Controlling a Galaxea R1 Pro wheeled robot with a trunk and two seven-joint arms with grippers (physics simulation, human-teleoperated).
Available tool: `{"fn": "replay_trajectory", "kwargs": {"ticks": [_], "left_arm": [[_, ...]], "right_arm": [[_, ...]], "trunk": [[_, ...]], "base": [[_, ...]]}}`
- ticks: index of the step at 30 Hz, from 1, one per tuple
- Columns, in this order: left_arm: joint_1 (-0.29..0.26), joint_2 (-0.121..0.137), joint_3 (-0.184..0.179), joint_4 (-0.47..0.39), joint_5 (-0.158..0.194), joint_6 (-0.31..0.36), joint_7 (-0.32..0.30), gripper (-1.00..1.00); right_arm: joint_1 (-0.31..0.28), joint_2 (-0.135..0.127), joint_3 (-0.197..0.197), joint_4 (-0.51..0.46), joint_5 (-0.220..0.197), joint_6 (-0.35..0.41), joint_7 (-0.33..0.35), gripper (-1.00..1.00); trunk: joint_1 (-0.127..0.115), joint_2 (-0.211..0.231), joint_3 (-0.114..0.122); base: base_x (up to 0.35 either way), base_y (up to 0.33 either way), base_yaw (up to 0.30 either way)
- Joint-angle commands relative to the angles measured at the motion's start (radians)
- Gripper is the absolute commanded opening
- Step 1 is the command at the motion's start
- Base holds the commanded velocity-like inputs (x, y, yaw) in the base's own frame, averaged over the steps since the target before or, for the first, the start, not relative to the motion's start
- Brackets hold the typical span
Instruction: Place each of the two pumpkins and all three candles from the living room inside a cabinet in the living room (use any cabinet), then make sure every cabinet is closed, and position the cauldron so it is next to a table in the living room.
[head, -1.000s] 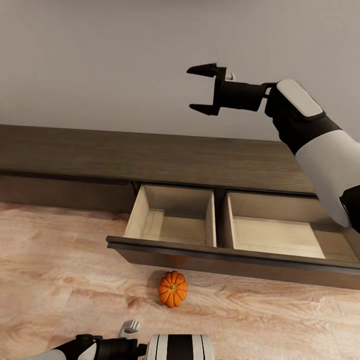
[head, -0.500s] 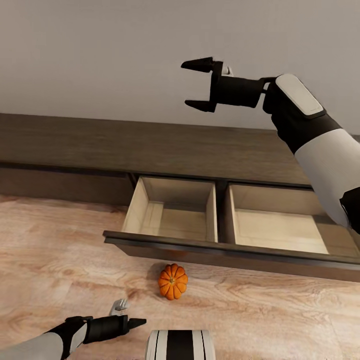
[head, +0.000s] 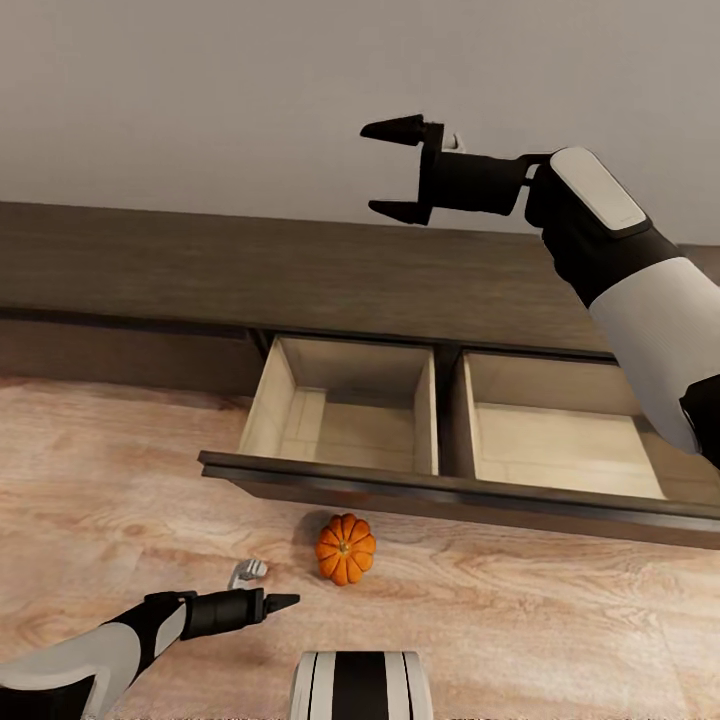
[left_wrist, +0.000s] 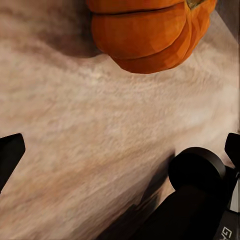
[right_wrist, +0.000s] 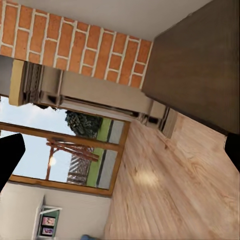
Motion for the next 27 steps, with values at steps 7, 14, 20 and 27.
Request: {"fn": "replay_trajectory", "kwargs": {"ticks": [7, 14, 20, 27], "left_arm": [[-0.032, 0.009, -0.002, 0.004, -0.002, -0.003, -0.088, 1.00], [-0.073, 0.046, -0.002, 0.005, -0.003, -0.004, -0.168, 1.00], [-0.103, 0.053, -0.002, 0.007, -0.003, -0.004, -0.193, 1.00], [-0.125, 0.066, -0.002, 0.006, -0.003, -0.002, -0.220, 1.00]], "right_arm": [[0.001, 0.001, -0.001, -0.001, -0.002, -0.001, -0.027, 1.00], [0.001, 0.001, -0.001, -0.027, -0.002, -0.002, -0.042, 1.00], [0.001, 0.001, -0.002, -0.031, -0.002, -0.003, -0.054, 1.00], [0.001, 0.001, -0.003, -0.037, -0.002, -0.003, -0.055, 1.00]], "trunk": [[0.003, -0.002, -0.027], [0.006, -0.003, -0.054], [0.009, -0.005, -0.077], [0.012, -0.006, -0.105]], "base": [[0.000, 0.000, 0.000], [0.000, 0.000, 0.000], [0.000, 0.000, 0.000], [0.000, 0.000, 0.000]]}}
